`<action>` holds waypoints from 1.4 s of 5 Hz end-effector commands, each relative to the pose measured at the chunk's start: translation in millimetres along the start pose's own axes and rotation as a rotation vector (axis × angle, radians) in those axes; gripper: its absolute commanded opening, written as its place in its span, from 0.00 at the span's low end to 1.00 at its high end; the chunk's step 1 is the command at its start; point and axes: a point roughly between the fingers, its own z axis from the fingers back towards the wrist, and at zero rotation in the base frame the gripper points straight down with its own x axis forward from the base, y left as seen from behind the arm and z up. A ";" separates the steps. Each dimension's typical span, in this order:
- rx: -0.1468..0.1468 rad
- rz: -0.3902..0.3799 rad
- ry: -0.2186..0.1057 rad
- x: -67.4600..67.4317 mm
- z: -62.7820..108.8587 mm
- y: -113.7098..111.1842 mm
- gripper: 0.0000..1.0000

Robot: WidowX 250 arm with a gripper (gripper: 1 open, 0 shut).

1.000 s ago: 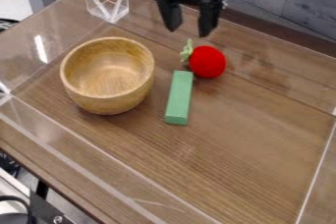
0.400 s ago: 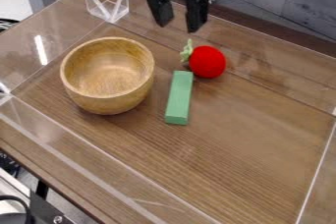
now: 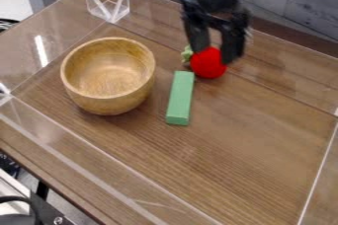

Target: Move the red fruit to the left

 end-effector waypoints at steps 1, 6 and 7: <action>0.039 -0.044 -0.077 -3.0 23.6 -14.2 1.00; 0.103 -0.069 -0.116 16.3 26.5 8.9 1.00; 0.103 -0.112 -0.113 14.4 13.5 7.1 1.00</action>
